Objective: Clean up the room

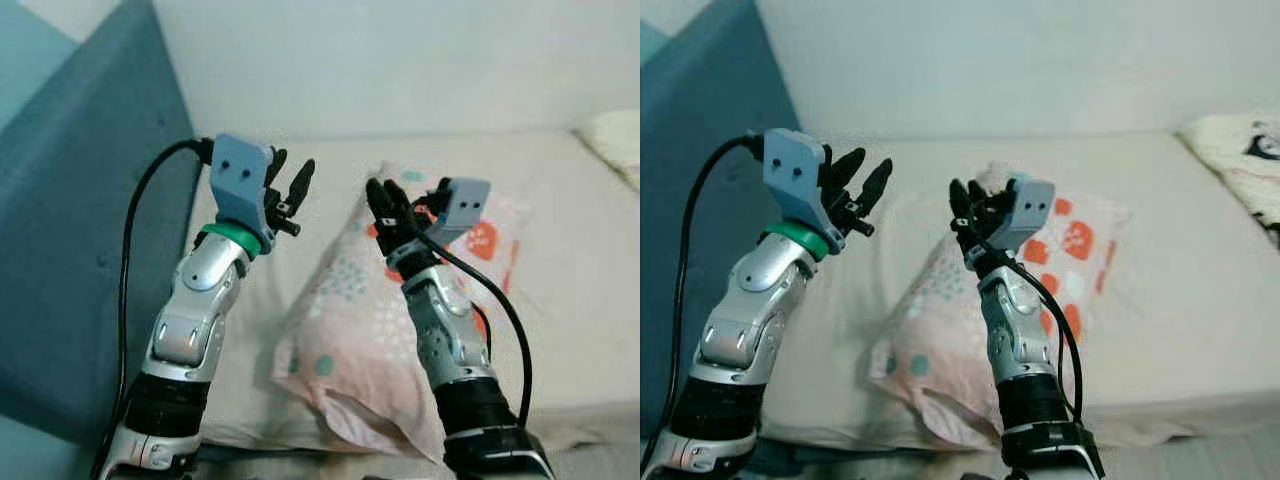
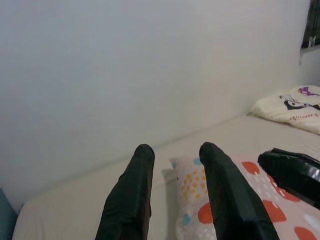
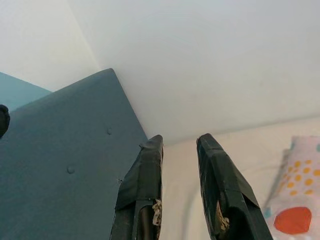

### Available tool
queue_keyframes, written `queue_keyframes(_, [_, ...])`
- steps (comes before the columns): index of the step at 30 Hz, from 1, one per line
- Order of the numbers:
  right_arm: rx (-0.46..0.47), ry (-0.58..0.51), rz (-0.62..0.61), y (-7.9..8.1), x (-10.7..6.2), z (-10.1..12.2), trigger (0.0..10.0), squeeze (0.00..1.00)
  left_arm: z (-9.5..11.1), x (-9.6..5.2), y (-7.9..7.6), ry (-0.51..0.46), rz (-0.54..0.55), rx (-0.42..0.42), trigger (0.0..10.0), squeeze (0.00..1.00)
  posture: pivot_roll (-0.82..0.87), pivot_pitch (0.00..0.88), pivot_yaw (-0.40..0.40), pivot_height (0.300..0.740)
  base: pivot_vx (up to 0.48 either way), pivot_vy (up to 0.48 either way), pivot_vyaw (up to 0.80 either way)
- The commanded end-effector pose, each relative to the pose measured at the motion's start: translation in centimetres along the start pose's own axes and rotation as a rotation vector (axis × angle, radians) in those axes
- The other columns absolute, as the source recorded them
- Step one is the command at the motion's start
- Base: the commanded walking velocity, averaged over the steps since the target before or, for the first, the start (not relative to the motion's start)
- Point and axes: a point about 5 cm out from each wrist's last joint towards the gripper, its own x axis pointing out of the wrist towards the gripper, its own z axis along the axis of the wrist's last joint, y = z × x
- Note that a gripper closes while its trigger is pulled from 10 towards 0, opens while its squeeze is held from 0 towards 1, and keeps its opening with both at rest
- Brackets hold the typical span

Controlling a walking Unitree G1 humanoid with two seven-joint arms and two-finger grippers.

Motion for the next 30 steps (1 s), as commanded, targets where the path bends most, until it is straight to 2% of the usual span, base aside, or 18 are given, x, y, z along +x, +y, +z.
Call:
queue_keyframes(1, [0.011, 0.017, 0.018, 0.6, 0.0, -0.6, 10.0, 0.00, -0.8, -0.2, 0.6, 0.044, 0.028, 0.013, 10.0, 0.00, 0.04, 0.000, 0.062, 0.712, 0.000, 0.000, 0.00])
queue_keyframes(9, [-0.005, 0.038, 0.028, 0.7, -0.2, -1.1, 10.0, 0.00, -1.6, -0.3, 1.0, 0.082, 0.062, 0.043, 10.0, 0.00, 0.04, 0.000, 0.062, 0.712, 0.000, 0.000, 0.00])
queue_keyframes(14, [-0.049, 0.061, 0.017, 0.5, -0.6, -1.5, 10.0, 0.00, -4.6, -2.1, 2.0, 0.183, 0.108, 0.061, 10.0, 0.00, 0.04, 0.000, 0.061, 0.712, 0.000, 0.000, 0.00])
queue_keyframes(15, [-0.049, 0.061, 0.017, 0.5, -0.6, -1.5, 10.0, 0.00, -4.6, -2.1, 2.0, 0.183, 0.108, 0.061, 10.0, 0.00, 0.04, 0.000, 0.061, 0.712, 0.000, 0.000, 0.00])
queue_keyframes(19, [-0.054, 0.068, 0.008, 0.3, -0.9, -1.8, 10.0, 0.00, -7.2, -4.0, 2.7, 0.276, 0.140, 0.084, 10.0, 0.00, 0.04, 0.000, 0.059, 0.692, 0.000, 0.000, 0.00])
queue_keyframes(25, [-0.051, 0.069, 0.007, 0.1, -0.9, -1.7, 10.0, 0.00, -8.1, -5.2, 3.0, 0.317, 0.145, 0.098, 10.0, 0.00, 0.04, 0.000, 0.055, 0.672, 0.000, 0.000, 0.00])
queue_keyframes(30, [-0.054, 0.061, 0.004, 0.1, -0.9, -1.6, 10.0, 0.00, -8.2, -5.4, 3.0, 0.319, 0.147, 0.102, 10.0, 0.00, 0.05, 0.000, 0.056, 0.662, 0.000, 0.000, 0.00])
